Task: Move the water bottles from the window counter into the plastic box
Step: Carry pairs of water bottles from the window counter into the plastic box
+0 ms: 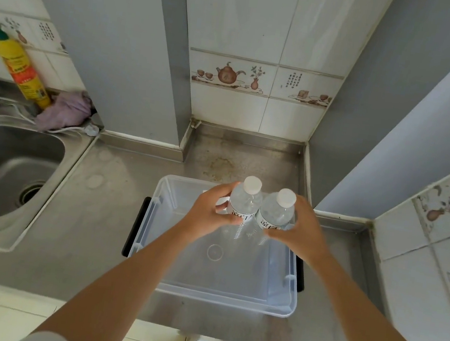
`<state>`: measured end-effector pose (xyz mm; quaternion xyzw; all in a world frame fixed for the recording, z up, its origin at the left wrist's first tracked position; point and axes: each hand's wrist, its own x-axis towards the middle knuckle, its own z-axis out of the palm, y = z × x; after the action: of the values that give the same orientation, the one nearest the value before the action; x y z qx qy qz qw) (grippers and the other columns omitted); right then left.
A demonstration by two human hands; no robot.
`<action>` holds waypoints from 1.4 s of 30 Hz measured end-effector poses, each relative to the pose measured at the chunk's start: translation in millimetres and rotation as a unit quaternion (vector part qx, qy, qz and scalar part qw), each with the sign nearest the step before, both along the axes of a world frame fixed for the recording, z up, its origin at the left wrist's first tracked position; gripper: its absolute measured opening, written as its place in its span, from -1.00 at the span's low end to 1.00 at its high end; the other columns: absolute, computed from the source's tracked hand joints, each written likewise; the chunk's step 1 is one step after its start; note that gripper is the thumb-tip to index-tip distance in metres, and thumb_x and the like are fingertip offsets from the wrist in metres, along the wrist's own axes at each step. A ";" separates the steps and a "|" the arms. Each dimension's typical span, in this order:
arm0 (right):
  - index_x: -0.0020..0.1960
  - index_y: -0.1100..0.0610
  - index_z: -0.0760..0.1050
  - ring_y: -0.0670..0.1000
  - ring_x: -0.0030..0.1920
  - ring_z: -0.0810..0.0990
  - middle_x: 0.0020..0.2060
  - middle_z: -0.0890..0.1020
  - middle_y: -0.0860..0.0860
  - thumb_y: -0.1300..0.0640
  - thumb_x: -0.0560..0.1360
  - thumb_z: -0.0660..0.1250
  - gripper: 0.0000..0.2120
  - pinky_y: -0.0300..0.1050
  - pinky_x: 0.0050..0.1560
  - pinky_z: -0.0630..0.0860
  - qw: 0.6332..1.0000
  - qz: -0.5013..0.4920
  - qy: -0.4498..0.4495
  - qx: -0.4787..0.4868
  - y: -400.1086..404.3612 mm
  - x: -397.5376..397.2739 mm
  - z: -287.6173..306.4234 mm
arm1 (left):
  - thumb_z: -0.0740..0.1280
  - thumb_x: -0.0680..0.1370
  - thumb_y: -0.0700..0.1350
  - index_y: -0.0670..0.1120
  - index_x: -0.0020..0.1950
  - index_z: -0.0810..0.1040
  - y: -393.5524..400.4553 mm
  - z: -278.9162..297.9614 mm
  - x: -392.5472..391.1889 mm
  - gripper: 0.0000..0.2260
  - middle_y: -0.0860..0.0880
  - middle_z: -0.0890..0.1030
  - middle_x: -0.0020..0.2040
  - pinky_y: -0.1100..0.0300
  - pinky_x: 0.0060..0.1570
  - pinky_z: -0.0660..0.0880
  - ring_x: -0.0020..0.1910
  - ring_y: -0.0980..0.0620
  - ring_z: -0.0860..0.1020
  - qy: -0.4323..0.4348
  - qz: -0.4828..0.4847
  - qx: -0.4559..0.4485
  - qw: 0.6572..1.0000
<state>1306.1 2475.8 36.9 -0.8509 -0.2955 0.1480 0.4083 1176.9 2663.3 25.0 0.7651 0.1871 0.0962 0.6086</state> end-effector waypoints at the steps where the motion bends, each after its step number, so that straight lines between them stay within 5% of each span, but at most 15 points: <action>1: 0.20 -0.17 0.36 -0.02 0.18 0.47 0.11 0.48 -0.17 0.07 0.12 0.61 -0.27 0.08 0.16 0.49 1.000 0.000 0.003 0.001 0.2 -0.6 -1.3 | 0.55 0.37 -0.24 0.06 0.39 0.43 0.2 -0.7 -0.3 -0.35 0.06 0.51 0.34 0.09 0.34 0.41 0.34 0.09 0.45 0.004 -0.008 0.017 1.000; 5: 0.28 -0.14 0.33 -0.04 0.26 0.42 0.20 0.45 -0.15 0.06 0.21 0.60 -0.26 -0.05 0.21 0.42 1.000 0.008 0.005 0.008 -0.5 -4.1 -4.0 | 0.50 0.26 0.13 0.15 0.38 0.36 3.7 -0.4 -3.7 -0.28 0.25 0.36 0.29 0.00 0.35 0.28 0.33 0.08 0.30 0.009 0.005 0.131 0.991; 11: 0.34 -0.05 0.32 -0.04 0.28 0.40 0.19 0.39 -0.19 0.12 0.28 0.58 -0.28 -0.07 0.23 0.38 1.000 0.013 0.011 -0.015 -4.3 -10.1 5.5 | 0.59 0.32 -0.07 0.03 0.48 0.32 3.8 0.1 -6.6 -0.21 0.04 0.38 0.38 -0.16 0.38 0.30 0.38 -0.05 0.31 0.050 0.017 0.156 0.986; 18: 0.40 -0.04 0.30 -0.09 0.28 0.38 0.37 0.40 -0.06 0.05 0.39 0.50 -0.35 -0.14 0.19 0.32 0.997 0.008 0.017 -0.071 -23.5 -28.9 36.3 | 0.55 0.39 -0.02 -0.01 0.50 0.27 -24.1 18.5 -27.8 -0.24 0.02 0.39 0.40 -0.01 0.36 0.33 0.39 -0.03 0.35 0.027 0.107 0.150 0.983; 23: 0.38 -0.04 0.35 -0.07 0.29 0.42 0.35 0.45 -0.09 0.02 0.47 0.40 -0.50 -0.25 0.17 0.26 0.992 0.012 -0.074 -0.102 -52.1 -55.0 59.0 | 0.43 0.47 0.06 0.00 0.44 0.35 -60.8 40.6 -61.4 -0.43 0.02 0.48 0.34 0.04 0.18 0.42 0.31 -0.03 0.43 0.060 0.145 0.319 0.934; 28: 0.38 0.01 0.36 0.02 0.35 0.40 0.36 0.45 -0.06 0.01 0.48 0.37 -0.50 -0.07 0.29 0.36 0.976 0.011 -0.182 -0.116 -82.3 -92.2 73.5 | 0.35 0.53 0.11 0.04 0.45 0.33 -93.8 64.5 -87.6 -0.48 0.06 0.45 0.39 0.04 0.21 0.38 0.36 -0.03 0.40 0.098 0.114 0.425 0.893; 35: 0.26 0.10 0.49 0.11 0.23 0.54 0.18 0.60 0.04 0.21 0.33 0.48 -0.49 0.06 0.15 0.49 0.940 -0.099 -0.304 -0.117 -111.8 -172.0 99.6 | 0.40 0.46 0.14 -0.01 0.38 0.45 -118.6 91.2 -116.3 -0.47 0.02 0.59 0.25 0.01 0.01 0.52 0.19 -0.05 0.56 0.037 0.035 0.540 0.840; 42: 0.41 0.00 0.33 0.07 0.42 0.35 0.36 0.46 -0.04 -0.01 0.49 0.33 -0.48 0.09 0.34 0.31 0.922 -0.229 -0.239 -0.200 -146.2 -269.2 97.2 | 0.44 0.42 0.17 -0.01 0.32 0.51 -143.8 102.2 -169.2 -0.48 0.02 0.61 0.21 0.02 -0.05 0.54 0.14 -0.04 0.59 -0.037 -0.082 0.554 0.828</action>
<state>1037.0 2329.7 134.1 -0.9694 -0.1458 -0.1016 0.1694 1007.7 2519.5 127.2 0.9822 0.0164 0.1613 0.0949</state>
